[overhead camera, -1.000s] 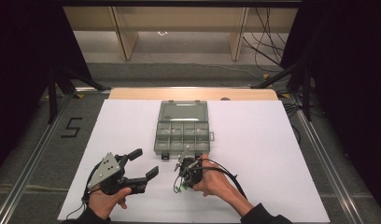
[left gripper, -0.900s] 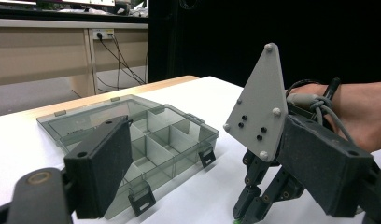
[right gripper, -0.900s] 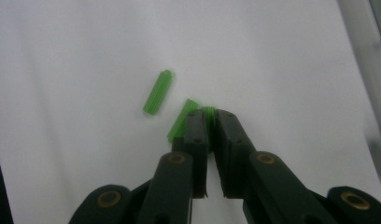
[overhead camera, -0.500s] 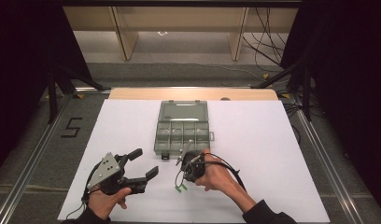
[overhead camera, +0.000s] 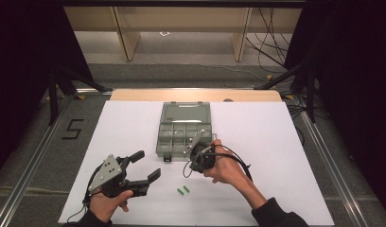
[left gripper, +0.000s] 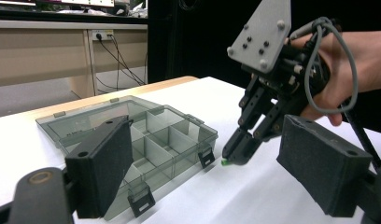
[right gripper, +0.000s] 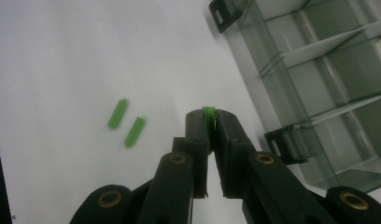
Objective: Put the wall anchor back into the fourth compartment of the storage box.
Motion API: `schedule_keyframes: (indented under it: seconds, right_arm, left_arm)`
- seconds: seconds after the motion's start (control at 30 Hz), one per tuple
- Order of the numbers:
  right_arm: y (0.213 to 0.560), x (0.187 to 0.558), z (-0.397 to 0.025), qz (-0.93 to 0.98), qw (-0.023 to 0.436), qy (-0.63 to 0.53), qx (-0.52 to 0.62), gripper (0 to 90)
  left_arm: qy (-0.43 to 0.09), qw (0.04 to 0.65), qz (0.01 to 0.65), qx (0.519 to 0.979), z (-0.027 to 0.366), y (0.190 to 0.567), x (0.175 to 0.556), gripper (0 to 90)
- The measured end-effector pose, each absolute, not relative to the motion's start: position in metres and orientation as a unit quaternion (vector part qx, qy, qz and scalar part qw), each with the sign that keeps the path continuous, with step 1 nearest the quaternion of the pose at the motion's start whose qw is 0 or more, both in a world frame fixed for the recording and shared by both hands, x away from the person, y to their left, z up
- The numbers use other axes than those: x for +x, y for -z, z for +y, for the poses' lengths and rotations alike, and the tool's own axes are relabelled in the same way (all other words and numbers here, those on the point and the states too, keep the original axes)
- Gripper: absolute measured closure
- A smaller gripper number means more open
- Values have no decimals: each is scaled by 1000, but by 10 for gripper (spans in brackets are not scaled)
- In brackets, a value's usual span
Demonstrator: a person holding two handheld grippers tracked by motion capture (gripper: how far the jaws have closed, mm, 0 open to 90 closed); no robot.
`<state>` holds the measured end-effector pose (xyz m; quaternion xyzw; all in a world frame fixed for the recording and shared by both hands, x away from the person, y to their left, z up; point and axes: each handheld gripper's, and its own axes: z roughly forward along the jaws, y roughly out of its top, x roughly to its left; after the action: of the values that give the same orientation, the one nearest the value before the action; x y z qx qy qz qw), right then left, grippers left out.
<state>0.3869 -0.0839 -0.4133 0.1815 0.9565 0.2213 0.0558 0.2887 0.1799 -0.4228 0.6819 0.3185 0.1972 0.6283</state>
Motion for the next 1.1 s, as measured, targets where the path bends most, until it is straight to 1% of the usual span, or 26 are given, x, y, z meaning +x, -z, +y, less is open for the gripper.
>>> schedule_keyframes:
  seconds: [0.4,0.5,0.63,1.1]
  right_arm:
    - [405,400,-93,952,73,-231,189,844]
    - [402,406,-96,949,78,-235,194,844]
    - [398,416,-101,944,102,-238,204,844]
    - [393,442,-112,931,123,-248,239,844]
  left_arm:
    - [-197,628,319,682,180,423,289,171]
    - [-197,628,319,682,180,423,289,171]
    - [-198,628,319,682,180,423,289,171]
    - [-198,628,318,682,180,423,289,171]
